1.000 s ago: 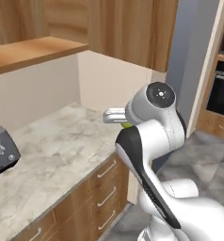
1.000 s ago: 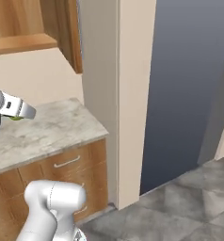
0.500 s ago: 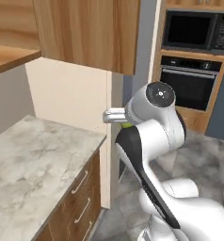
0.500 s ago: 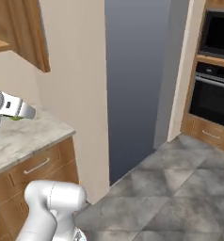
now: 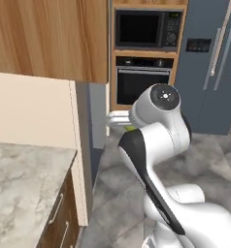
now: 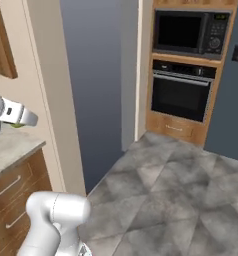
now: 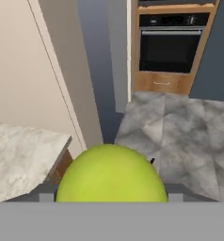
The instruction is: Pick the pears from the cabinet and place them in one bowl. Pick the potato from the sink and place it in the other bowl.
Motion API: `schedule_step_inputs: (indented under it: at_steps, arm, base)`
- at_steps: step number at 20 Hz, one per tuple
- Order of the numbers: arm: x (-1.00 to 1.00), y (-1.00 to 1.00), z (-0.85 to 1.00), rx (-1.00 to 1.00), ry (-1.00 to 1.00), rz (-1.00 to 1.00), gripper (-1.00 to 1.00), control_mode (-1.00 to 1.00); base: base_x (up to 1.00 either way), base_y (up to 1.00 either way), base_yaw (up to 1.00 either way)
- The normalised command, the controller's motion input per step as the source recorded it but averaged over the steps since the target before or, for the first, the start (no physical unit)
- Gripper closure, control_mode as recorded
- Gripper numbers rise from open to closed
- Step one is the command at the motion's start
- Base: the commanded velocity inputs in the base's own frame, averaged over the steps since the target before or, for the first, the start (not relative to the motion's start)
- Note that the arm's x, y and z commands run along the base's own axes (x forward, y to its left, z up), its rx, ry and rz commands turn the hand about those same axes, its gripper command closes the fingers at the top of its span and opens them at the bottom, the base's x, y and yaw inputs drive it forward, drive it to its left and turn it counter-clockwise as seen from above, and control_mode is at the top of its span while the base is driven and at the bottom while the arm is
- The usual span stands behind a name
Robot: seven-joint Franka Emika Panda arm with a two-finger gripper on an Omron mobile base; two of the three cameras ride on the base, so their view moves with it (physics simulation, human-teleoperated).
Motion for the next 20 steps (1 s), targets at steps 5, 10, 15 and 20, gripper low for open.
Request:
schedule_step_inputs:
  at_steps: [5, 10, 15, 20]
  arm:
    - [0.00, 0.00, 0.00, 0.00, 0.00, 0.00, 1.00, 1.00]
    - [0.00, 0.00, 0.00, 0.00, 0.00, 0.00, 1.00, 1.00]
    - [0.00, 0.00, 0.00, 0.00, 0.00, 0.00, 1.00, 1.00]
    - [0.00, 0.00, 0.00, 0.00, 0.00, 0.00, 1.00, 1.00]
  base:
    - [0.13, -0.57, -0.31]
    - [0.12, -0.52, -0.31]
    - [0.00, -0.01, -0.47]
    - [0.00, 0.00, -0.48]
